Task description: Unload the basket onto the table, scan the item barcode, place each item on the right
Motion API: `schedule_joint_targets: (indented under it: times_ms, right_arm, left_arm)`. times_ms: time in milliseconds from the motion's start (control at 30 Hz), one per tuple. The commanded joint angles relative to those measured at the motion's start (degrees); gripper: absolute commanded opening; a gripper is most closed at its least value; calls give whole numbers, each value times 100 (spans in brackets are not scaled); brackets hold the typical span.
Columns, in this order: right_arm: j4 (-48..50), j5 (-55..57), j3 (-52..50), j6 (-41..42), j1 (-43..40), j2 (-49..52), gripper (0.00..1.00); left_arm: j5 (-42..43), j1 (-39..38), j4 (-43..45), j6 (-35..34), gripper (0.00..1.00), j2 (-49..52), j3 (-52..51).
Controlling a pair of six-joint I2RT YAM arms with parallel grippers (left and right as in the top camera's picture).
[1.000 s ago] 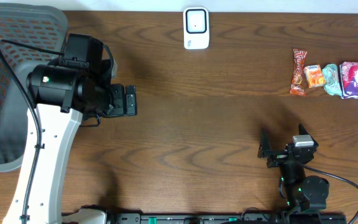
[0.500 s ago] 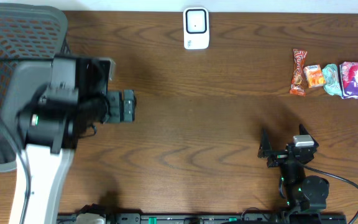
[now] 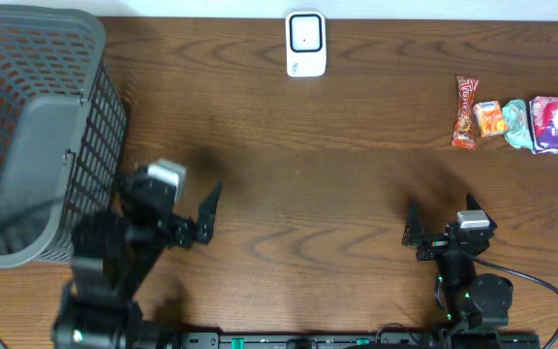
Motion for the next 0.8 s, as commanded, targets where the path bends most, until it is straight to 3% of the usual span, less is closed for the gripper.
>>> schedule_joint_targets:
  times_ms: [0, 433, 767]
  right_arm:
    - [-28, 28, -9, 81, -44, -35, 99]
    - [-28, 28, -9, 81, -44, -35, 99]
    - [-28, 28, -9, 81, -44, -35, 99]
  left_arm:
    - [59, 0, 269, 96, 98, -813, -664]
    - [46, 323, 1237, 96, 98, -1847, -1888]
    - [48, 651, 2605, 90, 98, -2789, -2997]
